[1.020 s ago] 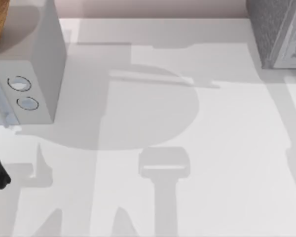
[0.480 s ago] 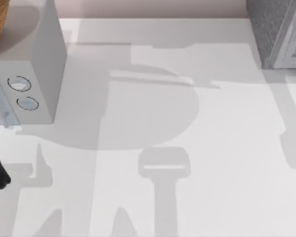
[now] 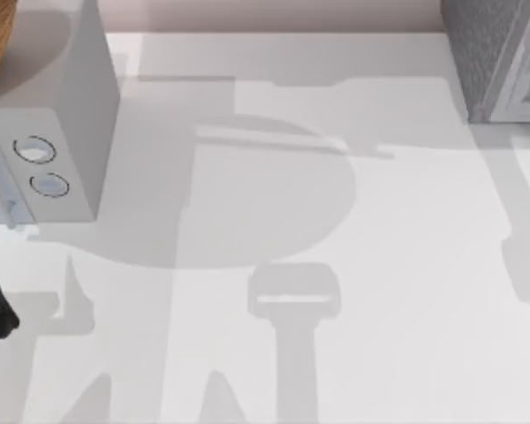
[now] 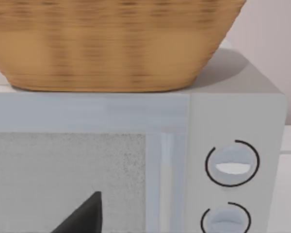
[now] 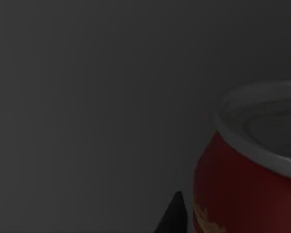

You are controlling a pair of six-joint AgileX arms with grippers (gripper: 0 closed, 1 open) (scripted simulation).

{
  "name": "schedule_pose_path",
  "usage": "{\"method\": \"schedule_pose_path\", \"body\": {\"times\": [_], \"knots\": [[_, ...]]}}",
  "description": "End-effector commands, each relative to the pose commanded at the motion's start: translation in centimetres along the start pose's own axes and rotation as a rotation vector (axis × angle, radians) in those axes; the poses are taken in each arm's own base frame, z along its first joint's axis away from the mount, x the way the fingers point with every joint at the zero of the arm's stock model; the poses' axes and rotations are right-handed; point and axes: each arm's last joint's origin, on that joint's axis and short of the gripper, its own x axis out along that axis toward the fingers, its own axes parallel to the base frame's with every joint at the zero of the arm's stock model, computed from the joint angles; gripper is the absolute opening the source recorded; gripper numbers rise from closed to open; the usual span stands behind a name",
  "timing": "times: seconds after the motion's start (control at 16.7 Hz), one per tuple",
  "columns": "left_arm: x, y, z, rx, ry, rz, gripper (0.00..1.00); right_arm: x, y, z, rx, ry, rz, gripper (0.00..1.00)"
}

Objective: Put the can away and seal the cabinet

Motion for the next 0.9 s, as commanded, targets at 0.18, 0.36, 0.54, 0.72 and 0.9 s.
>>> {"method": "schedule_pose_path", "body": {"times": [0.18,0.36,0.54,0.72,0.9], "knots": [[0.00,0.00,0.00,0.000,0.000,0.000,1.00,0.00,0.00,0.00,0.000,0.000,0.000,0.60],[0.00,0.00,0.00,0.000,0.000,0.000,1.00,0.00,0.00,0.00,0.000,0.000,0.000,0.83],[0.00,0.00,0.00,0.000,0.000,0.000,1.00,0.00,0.00,0.00,0.000,0.000,0.000,1.00],[0.00,0.00,0.00,0.000,0.000,0.000,1.00,0.00,0.00,0.00,0.000,0.000,0.000,1.00],[0.00,0.00,0.00,0.000,0.000,0.000,1.00,0.00,0.00,0.00,0.000,0.000,0.000,1.00]]}}
